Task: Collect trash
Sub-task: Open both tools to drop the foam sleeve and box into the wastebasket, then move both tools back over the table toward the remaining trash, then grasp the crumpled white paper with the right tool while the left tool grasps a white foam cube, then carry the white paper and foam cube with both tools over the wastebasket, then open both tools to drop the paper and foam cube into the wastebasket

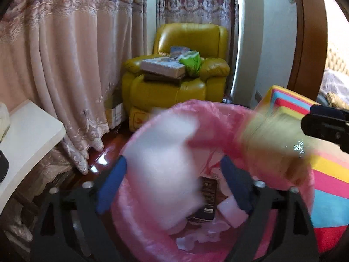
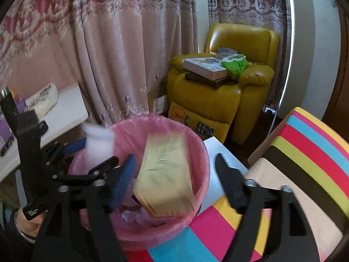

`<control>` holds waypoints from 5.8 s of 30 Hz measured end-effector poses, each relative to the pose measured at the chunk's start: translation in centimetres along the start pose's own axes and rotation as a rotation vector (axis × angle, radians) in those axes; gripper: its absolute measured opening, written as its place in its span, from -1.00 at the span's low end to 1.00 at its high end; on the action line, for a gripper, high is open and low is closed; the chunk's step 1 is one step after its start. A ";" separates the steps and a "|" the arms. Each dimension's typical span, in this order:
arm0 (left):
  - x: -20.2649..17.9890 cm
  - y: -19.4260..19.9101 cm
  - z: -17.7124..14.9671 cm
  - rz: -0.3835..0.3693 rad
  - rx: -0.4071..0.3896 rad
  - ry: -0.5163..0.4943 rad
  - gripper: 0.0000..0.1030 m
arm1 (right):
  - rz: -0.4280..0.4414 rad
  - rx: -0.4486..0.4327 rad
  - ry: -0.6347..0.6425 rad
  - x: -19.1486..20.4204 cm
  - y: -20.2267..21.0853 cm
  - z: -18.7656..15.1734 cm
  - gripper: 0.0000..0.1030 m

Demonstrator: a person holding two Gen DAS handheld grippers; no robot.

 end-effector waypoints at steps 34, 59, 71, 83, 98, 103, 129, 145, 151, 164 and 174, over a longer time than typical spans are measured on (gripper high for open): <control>-47.5 3.3 -4.7 -0.425 0.105 -0.388 0.90 | -0.582 -0.118 -0.662 -35.6 26.0 -26.2 0.36; -48.8 -1.1 -4.9 -0.409 0.249 -0.400 0.77 | -0.506 -0.044 -0.779 -41.5 20.3 -22.6 -0.46; -57.5 2.0 -6.2 -0.558 0.240 -0.430 0.83 | -0.590 -0.123 -0.786 -38.8 28.1 -29.6 -0.51; -62.3 2.3 -6.5 -0.563 0.241 -0.468 0.20 | -0.586 -0.148 -0.782 -37.7 29.5 -30.6 -0.51; -53.4 8.5 -10.3 -0.593 0.109 -0.501 0.20 | -0.574 -0.091 -0.664 -32.8 27.6 -29.5 -0.51; -50.3 9.1 -10.3 -0.573 0.078 -0.487 0.20 | -0.542 -0.083 -0.629 -30.9 26.7 -28.7 -0.51; -35.3 9.2 -7.2 -0.448 0.008 -0.362 0.21 | -0.481 0.005 -0.279 -20.3 19.7 -21.1 -0.51; -19.8 8.8 -2.3 -0.261 -0.043 -0.210 0.21 | -0.338 -0.022 0.006 -10.5 12.7 -10.4 -0.50; -12.9 7.9 -0.4 -0.178 -0.047 -0.125 0.22 | -0.224 -0.035 0.079 -5.9 9.3 -5.9 -0.50; -1.3 2.2 0.0 -0.010 0.027 0.005 0.68 | -0.067 0.013 0.152 0.9 1.0 -0.1 -0.39; -6.6 5.9 -0.4 -0.067 -0.064 -0.010 0.91 | -0.160 -0.034 -0.005 -6.4 6.8 -5.0 -0.34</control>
Point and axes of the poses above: each gripper's, at about its wrist camera, not at the fingertips, and y roughly against the way its jaws point, x to its left, z to its top, the point moved 10 cm from there along -y, roughly the way its jaws point, and after that the axes turned 6 degrees about x, right-handed, at the moved point
